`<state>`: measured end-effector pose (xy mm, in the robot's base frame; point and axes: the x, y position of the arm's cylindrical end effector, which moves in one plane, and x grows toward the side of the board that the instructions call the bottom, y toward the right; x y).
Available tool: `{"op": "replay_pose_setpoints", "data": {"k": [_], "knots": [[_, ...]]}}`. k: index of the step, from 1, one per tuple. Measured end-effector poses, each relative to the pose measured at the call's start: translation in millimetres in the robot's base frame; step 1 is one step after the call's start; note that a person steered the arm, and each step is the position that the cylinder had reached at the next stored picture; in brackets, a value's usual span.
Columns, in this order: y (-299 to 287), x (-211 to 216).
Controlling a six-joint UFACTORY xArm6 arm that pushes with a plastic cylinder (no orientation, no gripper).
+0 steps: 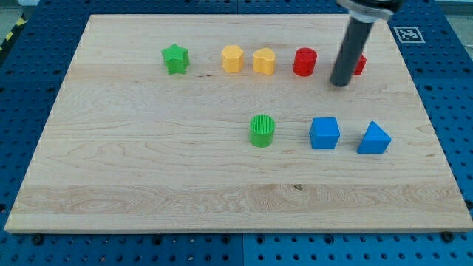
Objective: Move the green star left to the green circle
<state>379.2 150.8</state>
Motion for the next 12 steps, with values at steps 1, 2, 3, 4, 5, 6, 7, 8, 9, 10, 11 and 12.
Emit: {"op": "replay_pose_setpoints", "data": {"k": [1,2,3,4,5,6,7,8,9,10,11,12], "knots": [[-62,6],[-125,17],[-202,26],[-279,23],[-341,0],[-339,-62],[-294,-106],[-272,-109],[-272,-99],[-272,-85],[-272,-65],[-266,-47]]}}
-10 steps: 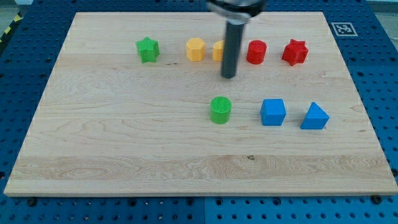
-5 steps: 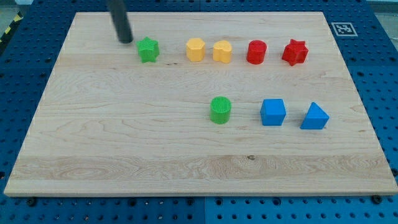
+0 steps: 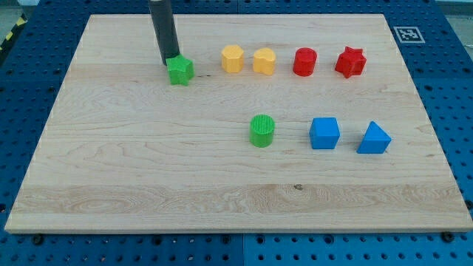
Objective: Move the green star left to the green circle
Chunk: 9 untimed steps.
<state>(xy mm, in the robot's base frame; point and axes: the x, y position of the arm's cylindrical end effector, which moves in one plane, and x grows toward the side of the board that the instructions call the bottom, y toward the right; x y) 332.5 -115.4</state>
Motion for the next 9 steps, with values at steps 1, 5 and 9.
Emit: {"op": "replay_pose_setpoints", "data": {"k": [1,5,9], "knots": [[38,10],[17,30],[26,47]]}}
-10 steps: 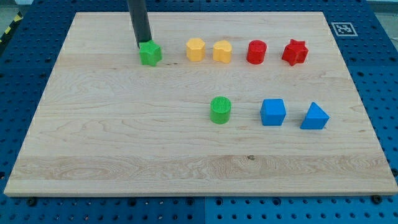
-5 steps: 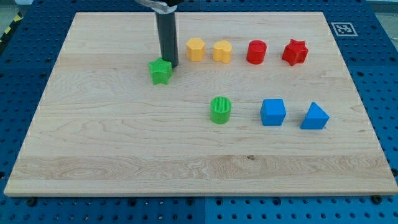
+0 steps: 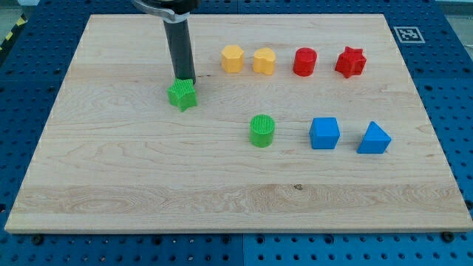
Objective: Move the green star left to the green circle
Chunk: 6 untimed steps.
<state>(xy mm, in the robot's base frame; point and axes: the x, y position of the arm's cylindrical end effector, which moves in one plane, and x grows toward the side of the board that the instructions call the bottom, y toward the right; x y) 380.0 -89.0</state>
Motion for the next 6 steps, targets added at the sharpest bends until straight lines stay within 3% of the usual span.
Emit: {"op": "replay_pose_setpoints", "data": {"k": [6], "knots": [[-7,74]]}}
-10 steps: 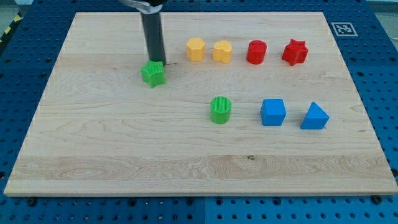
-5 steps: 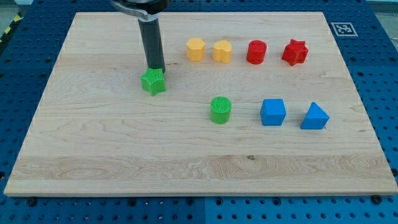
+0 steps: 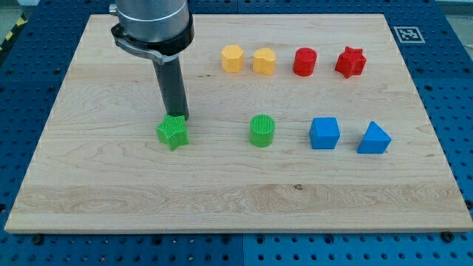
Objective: Move the green star left to the green circle
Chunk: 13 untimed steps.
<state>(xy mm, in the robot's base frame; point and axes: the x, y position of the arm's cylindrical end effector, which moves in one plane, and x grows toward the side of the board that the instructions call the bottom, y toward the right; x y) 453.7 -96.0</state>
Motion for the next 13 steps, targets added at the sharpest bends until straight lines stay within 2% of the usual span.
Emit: {"op": "replay_pose_setpoints", "data": {"k": [1,3,5,9,13], "knots": [[-13,-8],[-81,3],[-69,48],[-53,42],[3,42]]}}
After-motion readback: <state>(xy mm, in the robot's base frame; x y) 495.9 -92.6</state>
